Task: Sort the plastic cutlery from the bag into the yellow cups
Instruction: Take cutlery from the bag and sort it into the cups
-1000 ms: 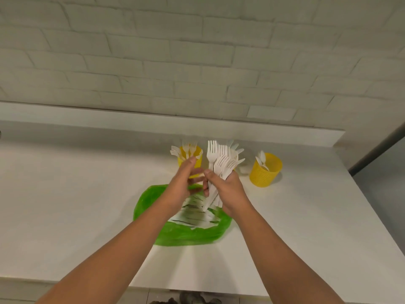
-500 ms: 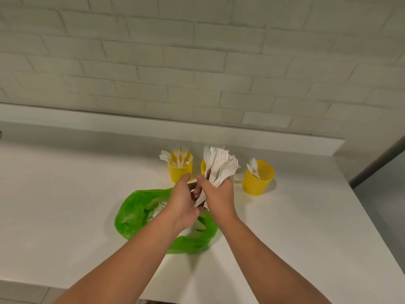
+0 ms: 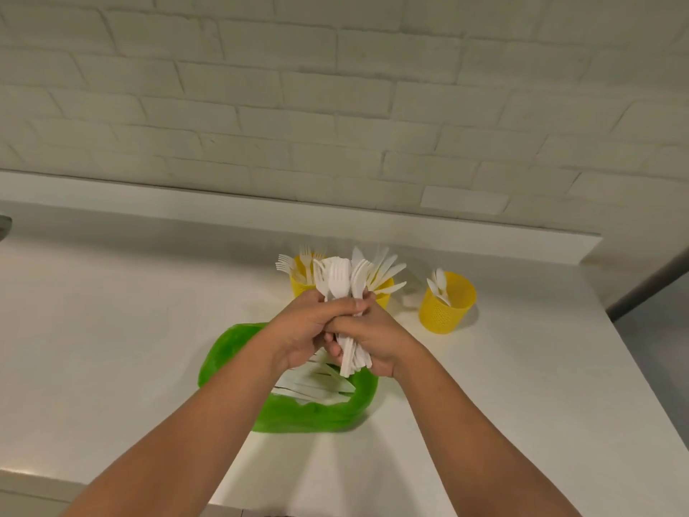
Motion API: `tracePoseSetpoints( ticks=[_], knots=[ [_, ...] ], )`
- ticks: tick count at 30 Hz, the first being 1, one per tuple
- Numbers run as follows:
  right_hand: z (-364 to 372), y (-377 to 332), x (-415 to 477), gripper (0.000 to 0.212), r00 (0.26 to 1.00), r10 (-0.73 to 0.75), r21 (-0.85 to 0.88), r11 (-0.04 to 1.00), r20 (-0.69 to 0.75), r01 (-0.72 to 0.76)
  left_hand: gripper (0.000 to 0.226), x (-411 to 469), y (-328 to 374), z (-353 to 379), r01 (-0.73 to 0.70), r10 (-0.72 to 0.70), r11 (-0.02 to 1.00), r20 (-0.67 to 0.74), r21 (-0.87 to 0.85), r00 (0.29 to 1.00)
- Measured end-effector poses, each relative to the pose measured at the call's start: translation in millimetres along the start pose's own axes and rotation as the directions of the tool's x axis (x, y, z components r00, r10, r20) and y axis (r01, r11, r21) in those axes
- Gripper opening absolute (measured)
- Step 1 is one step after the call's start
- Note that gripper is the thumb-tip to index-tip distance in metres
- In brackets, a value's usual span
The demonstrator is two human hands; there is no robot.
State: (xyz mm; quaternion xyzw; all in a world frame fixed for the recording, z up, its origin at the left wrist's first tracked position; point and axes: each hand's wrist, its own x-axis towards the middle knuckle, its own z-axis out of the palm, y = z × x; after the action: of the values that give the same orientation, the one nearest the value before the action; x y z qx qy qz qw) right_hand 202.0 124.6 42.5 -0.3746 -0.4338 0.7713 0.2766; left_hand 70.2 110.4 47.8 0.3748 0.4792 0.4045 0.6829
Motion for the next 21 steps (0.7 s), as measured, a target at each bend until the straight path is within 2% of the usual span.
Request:
tracePoseSetpoints(
  ticks=[4, 7, 11, 13, 15, 17, 19, 21],
  knots=[
    [8, -5, -1, 0.009, 0.998, -0.046, -0.066, 0.997, -0.053, 0.042, 0.029, 4, -1, 1, -0.023, 0.014, 0.995, -0.096, -0.092, 0.995],
    [15, -3, -2, 0.013, 0.99, -0.097, -0.14, 0.987, -0.101, 0.082, 0.028, 5, -1, 0, -0.055, 0.037, 0.986, -0.113, -0.158, 0.993],
    [21, 2, 1, 0.012, 0.957, -0.211, -0.224, 0.96, -0.201, 0.165, 0.03, 3, 5, 1, -0.07, 0.067, 0.981, -0.021, -0.183, 0.998],
    [20, 4, 2, 0.019, 0.942, -0.248, -0.228, 0.954, -0.226, 0.196, 0.039, 2, 8, 1, -0.06, 0.07, 0.972, 0.034, -0.226, 0.997],
    [18, 4, 1, 0.032, 0.943, -0.239, -0.186, 0.962, -0.23, 0.199, 0.047, 2, 10, 0, -0.059, 0.075, 0.974, 0.068, -0.219, 0.995],
    [17, 4, 0, 0.036, 0.948, -0.211, -0.14, 0.973, -0.24, 0.181, 0.041, 3, 11, -3, -0.089, 0.096, 0.985, 0.044, -0.15, 0.994],
    [19, 3, 0, 0.026, 0.939, -0.202, -0.1, 0.979, -0.28, 0.18, 0.036, 4, 11, -4, -0.118, 0.119, 0.987, 0.001, -0.113, 0.993],
    [20, 3, 3, 0.016, 0.897, -0.26, -0.172, 0.962, -0.357, 0.21, 0.035, 6, 10, -3, -0.132, 0.126, 0.979, -0.053, -0.155, 0.991]
  ],
)
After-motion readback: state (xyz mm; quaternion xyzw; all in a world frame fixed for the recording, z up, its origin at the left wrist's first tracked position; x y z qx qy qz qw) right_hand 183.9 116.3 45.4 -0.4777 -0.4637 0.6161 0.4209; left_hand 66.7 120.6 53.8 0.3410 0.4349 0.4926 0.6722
